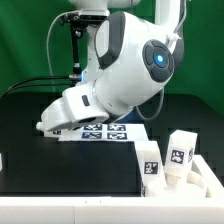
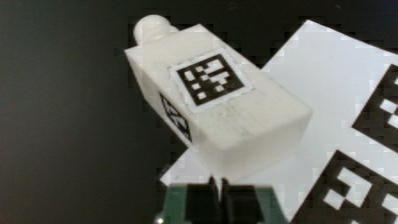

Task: Assemble stool

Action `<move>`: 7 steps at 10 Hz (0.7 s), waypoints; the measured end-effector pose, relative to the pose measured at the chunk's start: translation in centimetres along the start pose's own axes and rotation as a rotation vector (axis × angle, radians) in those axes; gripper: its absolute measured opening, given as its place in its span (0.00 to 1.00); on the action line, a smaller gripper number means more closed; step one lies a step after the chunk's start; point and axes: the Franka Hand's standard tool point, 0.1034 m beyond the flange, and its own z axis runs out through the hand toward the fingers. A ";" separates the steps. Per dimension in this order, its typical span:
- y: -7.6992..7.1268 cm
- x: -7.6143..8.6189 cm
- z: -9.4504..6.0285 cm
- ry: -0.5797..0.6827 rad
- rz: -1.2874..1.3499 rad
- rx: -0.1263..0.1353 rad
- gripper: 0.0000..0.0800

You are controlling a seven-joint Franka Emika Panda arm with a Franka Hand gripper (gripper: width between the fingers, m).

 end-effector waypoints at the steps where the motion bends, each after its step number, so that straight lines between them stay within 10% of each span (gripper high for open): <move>1: -0.3 -1.0 0.2 -0.006 -0.070 -0.012 0.12; 2: -0.5 -1.4 0.5 -0.004 -0.086 -0.006 0.12; 4: -0.5 -1.2 0.5 0.005 -0.083 -0.019 0.62; 5: -0.5 -1.2 0.5 0.006 -0.079 -0.028 0.62; 7: -0.8 0.4 0.4 0.039 -0.192 -0.236 0.80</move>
Offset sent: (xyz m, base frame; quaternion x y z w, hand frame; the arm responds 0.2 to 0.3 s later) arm 0.0000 0.0000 0.0000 -0.0650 0.0000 0.0000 0.9979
